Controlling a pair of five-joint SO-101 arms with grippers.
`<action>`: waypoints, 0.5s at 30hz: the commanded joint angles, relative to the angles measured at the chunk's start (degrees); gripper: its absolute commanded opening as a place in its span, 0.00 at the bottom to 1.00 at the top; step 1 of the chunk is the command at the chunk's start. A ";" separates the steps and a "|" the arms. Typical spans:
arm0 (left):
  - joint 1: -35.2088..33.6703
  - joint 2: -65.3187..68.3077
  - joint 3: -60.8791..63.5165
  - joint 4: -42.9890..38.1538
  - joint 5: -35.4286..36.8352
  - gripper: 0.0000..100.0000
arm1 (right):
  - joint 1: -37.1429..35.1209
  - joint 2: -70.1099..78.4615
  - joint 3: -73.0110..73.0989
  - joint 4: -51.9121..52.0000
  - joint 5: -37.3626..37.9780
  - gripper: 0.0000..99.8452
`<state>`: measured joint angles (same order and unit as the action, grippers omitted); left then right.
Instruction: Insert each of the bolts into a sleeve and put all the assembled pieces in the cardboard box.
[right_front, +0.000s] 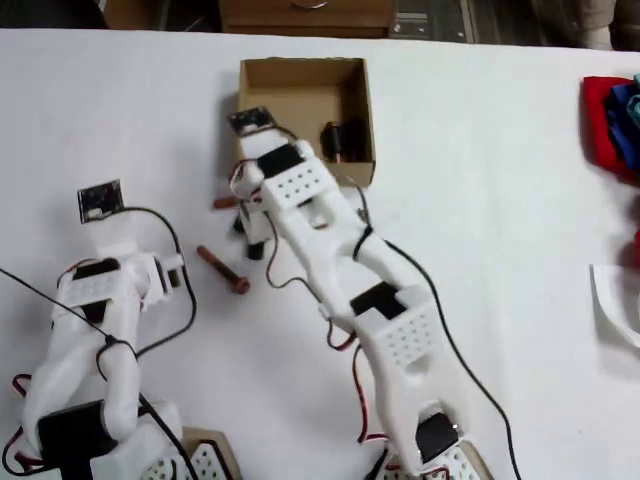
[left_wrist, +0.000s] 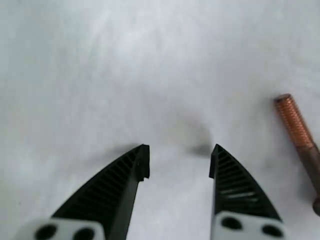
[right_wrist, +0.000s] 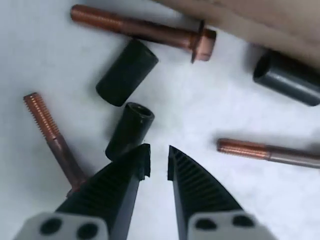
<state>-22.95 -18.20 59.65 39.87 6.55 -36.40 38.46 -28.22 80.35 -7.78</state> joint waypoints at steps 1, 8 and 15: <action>-0.35 0.09 -2.07 -0.88 0.53 0.22 | -1.54 0.22 -1.41 -0.31 -1.23 0.06; -0.26 0.09 -1.98 -0.88 0.35 0.22 | -2.15 0.48 -7.47 -0.04 -1.32 0.08; -0.18 0.09 -1.98 -0.88 0.35 0.22 | -4.62 0.57 -7.56 -0.13 -1.32 0.13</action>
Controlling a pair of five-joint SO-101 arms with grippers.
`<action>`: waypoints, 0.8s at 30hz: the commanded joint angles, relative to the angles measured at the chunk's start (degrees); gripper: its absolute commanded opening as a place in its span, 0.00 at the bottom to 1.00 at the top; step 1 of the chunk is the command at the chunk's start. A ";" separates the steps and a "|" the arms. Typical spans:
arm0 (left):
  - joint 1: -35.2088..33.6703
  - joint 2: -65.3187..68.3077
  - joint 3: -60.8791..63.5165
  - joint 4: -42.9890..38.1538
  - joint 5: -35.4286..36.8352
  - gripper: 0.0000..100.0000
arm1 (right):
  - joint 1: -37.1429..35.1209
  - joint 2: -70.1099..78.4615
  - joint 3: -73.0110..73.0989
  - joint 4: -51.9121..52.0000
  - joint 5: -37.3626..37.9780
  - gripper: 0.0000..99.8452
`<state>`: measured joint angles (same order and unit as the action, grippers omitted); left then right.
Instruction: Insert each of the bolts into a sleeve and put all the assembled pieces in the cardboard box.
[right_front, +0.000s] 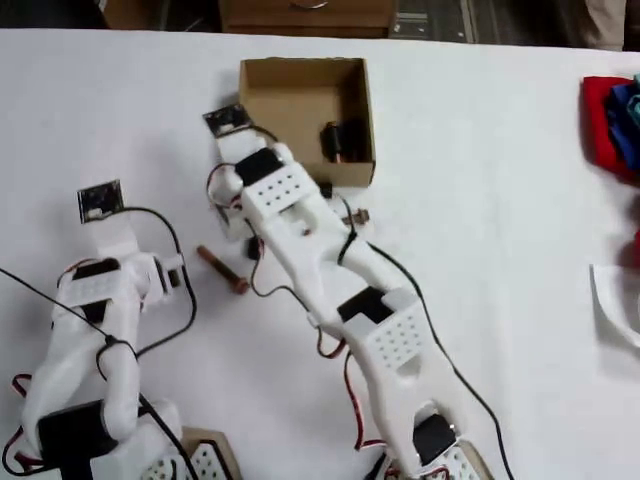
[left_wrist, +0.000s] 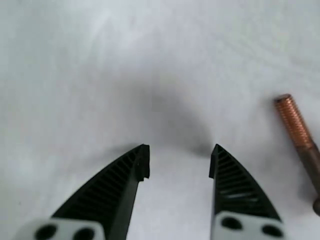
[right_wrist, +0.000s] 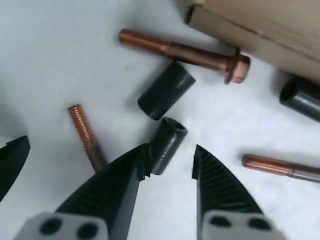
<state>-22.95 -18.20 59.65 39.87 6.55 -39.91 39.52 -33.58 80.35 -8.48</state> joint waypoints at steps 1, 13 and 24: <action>-0.18 0.09 -1.98 -0.88 0.35 0.22 | -1.27 -0.48 -2.20 -0.22 -0.62 0.13; -0.18 0.09 -1.89 -0.88 0.35 0.22 | -1.01 1.45 -2.55 -0.40 -0.70 0.13; -0.18 0.09 -1.89 -0.88 0.35 0.22 | 0.13 8.75 -2.73 -3.65 -0.70 0.12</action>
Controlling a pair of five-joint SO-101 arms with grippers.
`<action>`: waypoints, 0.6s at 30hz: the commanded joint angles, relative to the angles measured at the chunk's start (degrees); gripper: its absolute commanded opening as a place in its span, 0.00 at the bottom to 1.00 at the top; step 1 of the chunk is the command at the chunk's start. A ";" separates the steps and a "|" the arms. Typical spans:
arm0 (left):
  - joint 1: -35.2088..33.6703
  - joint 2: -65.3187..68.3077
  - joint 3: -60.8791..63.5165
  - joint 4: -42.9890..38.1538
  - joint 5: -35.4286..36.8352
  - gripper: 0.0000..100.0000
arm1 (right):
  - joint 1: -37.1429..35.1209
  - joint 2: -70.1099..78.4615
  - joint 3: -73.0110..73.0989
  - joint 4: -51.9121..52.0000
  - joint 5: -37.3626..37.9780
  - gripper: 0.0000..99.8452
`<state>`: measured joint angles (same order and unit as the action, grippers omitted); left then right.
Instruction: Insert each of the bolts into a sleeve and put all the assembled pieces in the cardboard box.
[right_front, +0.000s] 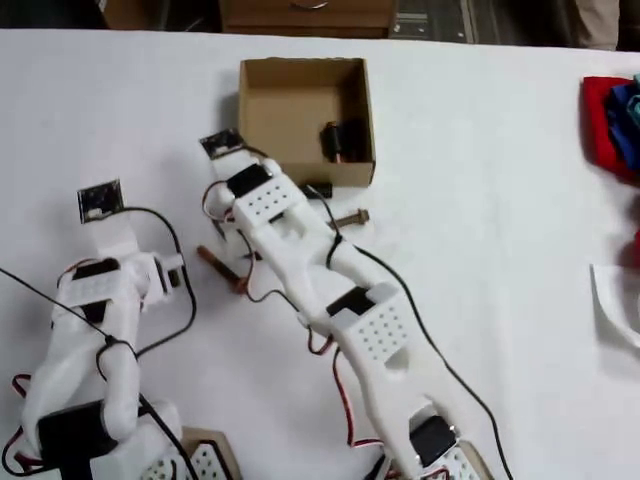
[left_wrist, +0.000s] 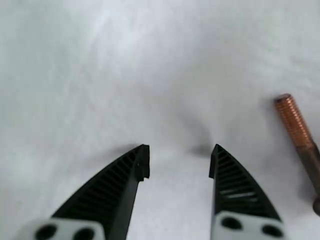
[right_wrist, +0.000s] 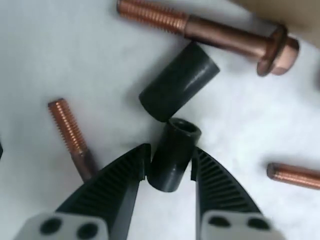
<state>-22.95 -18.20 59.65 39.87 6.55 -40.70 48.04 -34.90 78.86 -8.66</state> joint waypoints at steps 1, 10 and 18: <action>-0.18 0.09 -1.89 -0.88 0.35 0.22 | 1.45 0.31 -1.41 -2.68 -0.53 0.12; -0.18 0.09 -1.89 -0.88 0.35 0.22 | 4.35 0.48 -1.23 -2.95 -0.44 0.11; -0.18 0.09 -1.89 -0.88 0.35 0.22 | 4.44 -0.13 -1.41 1.80 0.09 0.02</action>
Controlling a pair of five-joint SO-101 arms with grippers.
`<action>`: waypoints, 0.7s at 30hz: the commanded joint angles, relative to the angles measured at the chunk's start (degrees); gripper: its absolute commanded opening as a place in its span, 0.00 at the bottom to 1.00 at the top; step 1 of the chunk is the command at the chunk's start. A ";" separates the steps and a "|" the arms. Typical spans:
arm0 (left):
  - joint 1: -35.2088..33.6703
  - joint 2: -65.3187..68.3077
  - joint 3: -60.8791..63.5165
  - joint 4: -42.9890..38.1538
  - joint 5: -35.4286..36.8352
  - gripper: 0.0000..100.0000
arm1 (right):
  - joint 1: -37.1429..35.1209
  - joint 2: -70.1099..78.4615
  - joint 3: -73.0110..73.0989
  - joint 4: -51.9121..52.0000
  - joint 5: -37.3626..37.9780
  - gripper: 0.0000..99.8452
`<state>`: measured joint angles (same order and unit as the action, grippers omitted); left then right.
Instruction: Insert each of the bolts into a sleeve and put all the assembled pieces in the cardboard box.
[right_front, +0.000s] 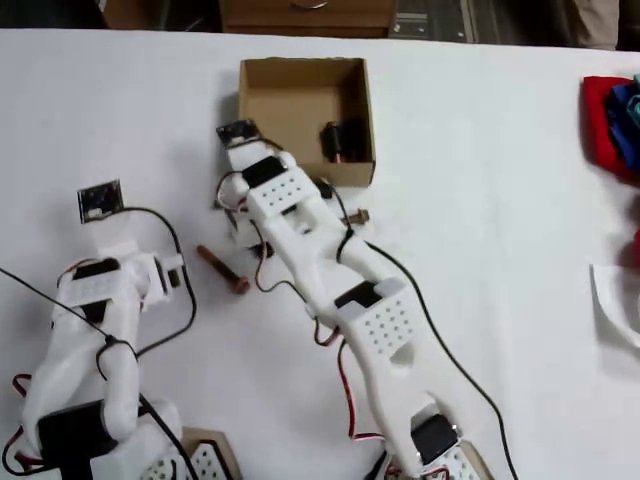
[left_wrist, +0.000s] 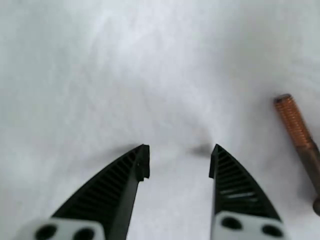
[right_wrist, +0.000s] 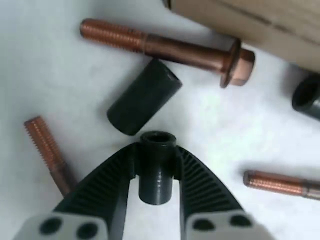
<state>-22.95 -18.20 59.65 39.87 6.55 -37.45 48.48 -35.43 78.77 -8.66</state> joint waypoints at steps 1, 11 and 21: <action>-0.18 0.09 -1.89 -0.88 0.35 0.22 | 1.19 -0.84 -1.23 2.42 0.09 0.02; -0.18 0.09 -1.89 -0.88 0.35 0.22 | 1.10 -0.84 -3.25 6.81 5.98 0.16; -0.18 0.09 -1.80 -0.88 0.35 0.22 | 1.27 -0.84 -3.25 6.37 6.07 0.02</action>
<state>-22.95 -18.20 59.65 39.87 6.55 -36.66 48.66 -37.19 84.92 -3.12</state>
